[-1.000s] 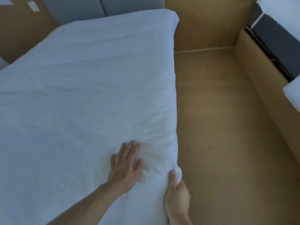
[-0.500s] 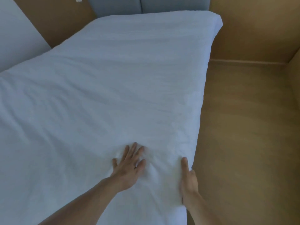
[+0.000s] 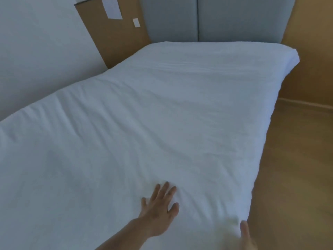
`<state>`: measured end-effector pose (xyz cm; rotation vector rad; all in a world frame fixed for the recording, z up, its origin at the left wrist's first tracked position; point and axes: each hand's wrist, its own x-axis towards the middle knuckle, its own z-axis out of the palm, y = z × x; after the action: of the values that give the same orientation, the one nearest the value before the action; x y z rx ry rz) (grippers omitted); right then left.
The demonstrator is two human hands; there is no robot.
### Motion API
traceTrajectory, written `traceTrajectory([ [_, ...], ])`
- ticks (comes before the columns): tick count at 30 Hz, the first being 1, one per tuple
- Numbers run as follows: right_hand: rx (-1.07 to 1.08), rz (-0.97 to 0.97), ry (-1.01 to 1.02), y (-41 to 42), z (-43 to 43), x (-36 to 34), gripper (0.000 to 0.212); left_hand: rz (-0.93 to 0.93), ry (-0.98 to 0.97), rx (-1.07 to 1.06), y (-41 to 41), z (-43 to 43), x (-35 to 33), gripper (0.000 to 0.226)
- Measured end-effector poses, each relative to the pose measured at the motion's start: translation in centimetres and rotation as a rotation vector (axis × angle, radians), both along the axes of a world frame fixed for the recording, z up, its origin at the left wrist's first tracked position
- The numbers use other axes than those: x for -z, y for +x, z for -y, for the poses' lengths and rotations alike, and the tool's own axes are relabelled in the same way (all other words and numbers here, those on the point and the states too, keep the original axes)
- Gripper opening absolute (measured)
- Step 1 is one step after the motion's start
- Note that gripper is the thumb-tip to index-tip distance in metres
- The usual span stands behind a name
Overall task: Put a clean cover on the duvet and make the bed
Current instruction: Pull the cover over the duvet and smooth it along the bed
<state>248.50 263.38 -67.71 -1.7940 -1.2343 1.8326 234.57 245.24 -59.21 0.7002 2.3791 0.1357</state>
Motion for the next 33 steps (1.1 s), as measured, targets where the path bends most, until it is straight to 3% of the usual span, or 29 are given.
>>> traceTrajectory([
  [2,-0.009,-0.045,-0.041,-2.4,-2.0,0.3,0.102,-0.058,0.017,-0.014,-1.8,-0.5,0.2,0.059],
  [4,-0.034,0.014,-0.019,-5.3,-4.9,0.0,0.123,-0.108,0.024,-0.013,-4.3,-1.6,0.5,0.059],
  [8,-0.029,0.142,-0.019,-6.9,-9.1,0.1,0.077,-0.135,0.04,0.01,-8.2,-7.0,1.6,0.059],
  [13,-0.042,0.276,0.025,-5.2,-11.1,1.3,0.069,-0.131,0.059,0.1,-11.3,-14.2,2.6,0.059],
  [16,-0.071,0.241,-0.058,-7.9,-12.7,1.8,0.089,-0.145,0.059,0.133,-13.4,-17.2,2.9,0.059],
  [19,-0.052,0.191,-0.134,-10.6,-17.8,2.4,0.083,-0.167,0.054,0.161,-15.0,-20.2,4.1,0.062],
  [21,-0.082,0.137,-0.128,-13.2,-22.0,1.7,0.083,-0.188,0.072,0.178,-15.4,-22.6,5.0,0.076],
  [24,-0.113,-0.01,-0.158,-17.1,-27.1,1.1,0.098,-0.212,0.117,0.204,-16.3,-26.6,5.6,0.087],
  [28,-0.123,0.025,-0.012,-16.8,-29.9,1.1,0.05,-0.25,0.1,0.235,-17.6,-32.8,6.0,0.074],
  [33,-0.154,0.119,-0.017,-14.5,-31.1,2.8,0.054,-0.215,0.047,0.301,-19.6,-40.8,5.3,0.059],
])
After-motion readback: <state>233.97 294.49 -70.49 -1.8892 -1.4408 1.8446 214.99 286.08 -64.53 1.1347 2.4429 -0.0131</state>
